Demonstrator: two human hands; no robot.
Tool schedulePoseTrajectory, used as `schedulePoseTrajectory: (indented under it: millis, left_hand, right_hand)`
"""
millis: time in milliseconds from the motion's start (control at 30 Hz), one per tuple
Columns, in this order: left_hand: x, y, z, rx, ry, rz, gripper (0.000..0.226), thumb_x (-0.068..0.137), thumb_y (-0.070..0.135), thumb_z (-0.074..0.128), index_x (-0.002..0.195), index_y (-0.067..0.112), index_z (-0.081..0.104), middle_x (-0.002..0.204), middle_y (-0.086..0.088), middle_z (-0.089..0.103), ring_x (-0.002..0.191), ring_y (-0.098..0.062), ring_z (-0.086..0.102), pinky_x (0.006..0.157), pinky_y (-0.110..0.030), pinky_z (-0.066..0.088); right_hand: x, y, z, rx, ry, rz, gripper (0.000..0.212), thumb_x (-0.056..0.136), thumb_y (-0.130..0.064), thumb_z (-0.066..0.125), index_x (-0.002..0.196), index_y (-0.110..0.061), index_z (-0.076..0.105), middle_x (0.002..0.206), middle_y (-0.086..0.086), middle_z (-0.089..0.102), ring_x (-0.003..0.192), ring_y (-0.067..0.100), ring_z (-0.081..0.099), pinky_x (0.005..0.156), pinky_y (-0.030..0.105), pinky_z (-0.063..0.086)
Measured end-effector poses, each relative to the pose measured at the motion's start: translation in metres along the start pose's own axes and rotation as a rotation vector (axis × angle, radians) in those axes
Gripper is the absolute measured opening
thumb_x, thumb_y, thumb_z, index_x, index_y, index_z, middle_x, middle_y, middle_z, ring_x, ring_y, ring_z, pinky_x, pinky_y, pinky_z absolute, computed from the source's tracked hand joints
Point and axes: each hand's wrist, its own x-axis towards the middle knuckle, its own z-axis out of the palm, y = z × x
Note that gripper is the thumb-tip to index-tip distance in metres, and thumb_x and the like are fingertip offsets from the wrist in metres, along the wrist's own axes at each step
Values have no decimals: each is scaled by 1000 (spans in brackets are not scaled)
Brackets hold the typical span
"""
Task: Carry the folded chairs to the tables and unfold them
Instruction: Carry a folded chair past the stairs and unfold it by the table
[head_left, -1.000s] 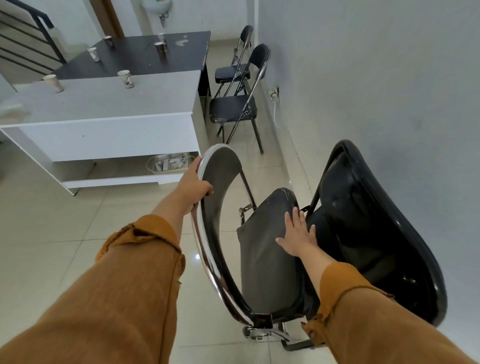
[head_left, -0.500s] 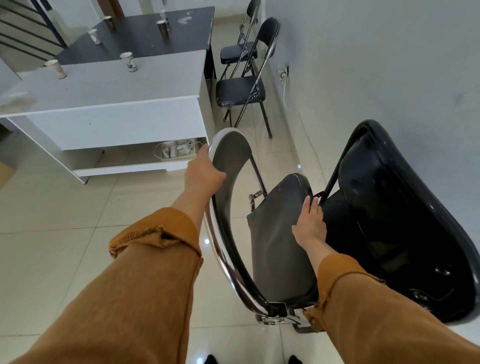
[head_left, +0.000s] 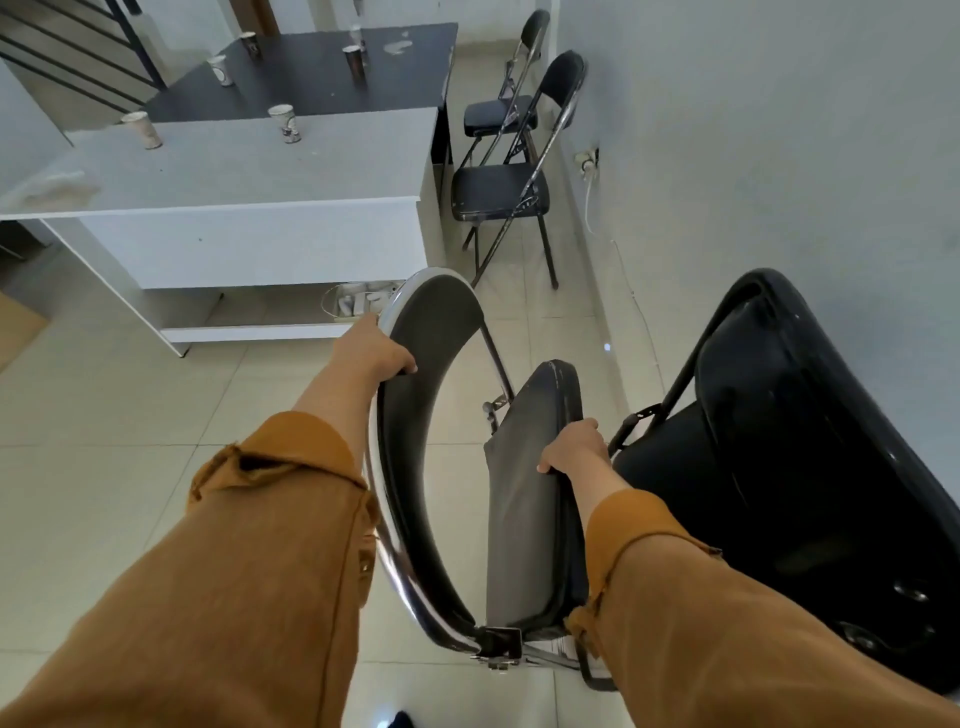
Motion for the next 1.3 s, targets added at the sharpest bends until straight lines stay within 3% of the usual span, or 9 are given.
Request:
schedulePoseTrajectory:
  millis: [167,233,333,433,633,767,967,1033,1300]
  left_hand:
    - [20,-35,-26,-18,-28,-38,65,81,10,70,137,11,36,125,-17,51,112,-34,52,81,-36,46]
    - [33,-54,-42,-7,-56,-54,64,82,10,70,137,11,36,124,-18,51,111,-35,53,84,-38,47]
    - [50,-88,-73,-26,-113,-99,65,80,7,71,136,10,38,125,-18,51,112,-35,53,90,-42,47]
    - [68,-125,-103,-14,-154,-135,68,81,7,70,139,12,34,129,-19,49,115,-36,51,94,-44,46]
    - [104,-187,-178,4,-102,-122,64,80,10,71,136,8,40,129,-18,52,117,-36,51,101,-44,45]
    - [130,-215,-237,83,-8,-104,71,81,14,72,141,9,35,136,-17,49,122,-37,48,103,-43,42]
    - [168,-260,-330,167,113,-127,68,81,12,72,140,9,38,136,-16,49,123,-37,47,105,-41,39]
    - [182,-278,-360,173,150,-150,71,80,11,72,142,8,36,139,-17,47,125,-37,46,107,-42,39]
    - [263,-348,-482,185,222,-351,79,80,8,72,145,5,28,146,-18,39,132,-37,39,110,-42,34]
  right_hand:
    - [-8,-32,26,-42,-27,9,70,81,-13,72,135,-2,29,128,13,48,114,30,54,68,30,40]
    - [-15,-50,40,1,-34,33,65,83,-13,70,134,-3,31,126,13,50,112,29,55,68,31,40]
    - [-30,-84,67,11,-48,30,49,87,-15,62,130,-3,41,120,12,55,98,27,58,66,31,44]
    - [-42,-119,94,-42,-68,23,44,87,-14,61,127,-3,47,116,11,59,76,19,51,53,26,41]
    - [-70,-201,152,-57,-124,-31,41,82,-17,69,117,-4,52,79,6,49,60,19,47,46,26,38]
    - [-84,-264,192,-23,-183,-161,32,77,-15,72,98,-5,51,80,7,51,73,24,54,64,32,52]
    - [-99,-365,262,99,-285,-282,24,73,-8,74,90,-4,57,87,11,58,80,28,60,79,41,57]
    - [-104,-403,283,107,-305,-310,23,73,-8,74,87,-5,57,81,9,56,76,26,58,77,40,57]
    - [-106,-580,366,38,-435,-382,45,79,-10,71,119,-2,54,81,5,54,68,21,53,55,31,47]
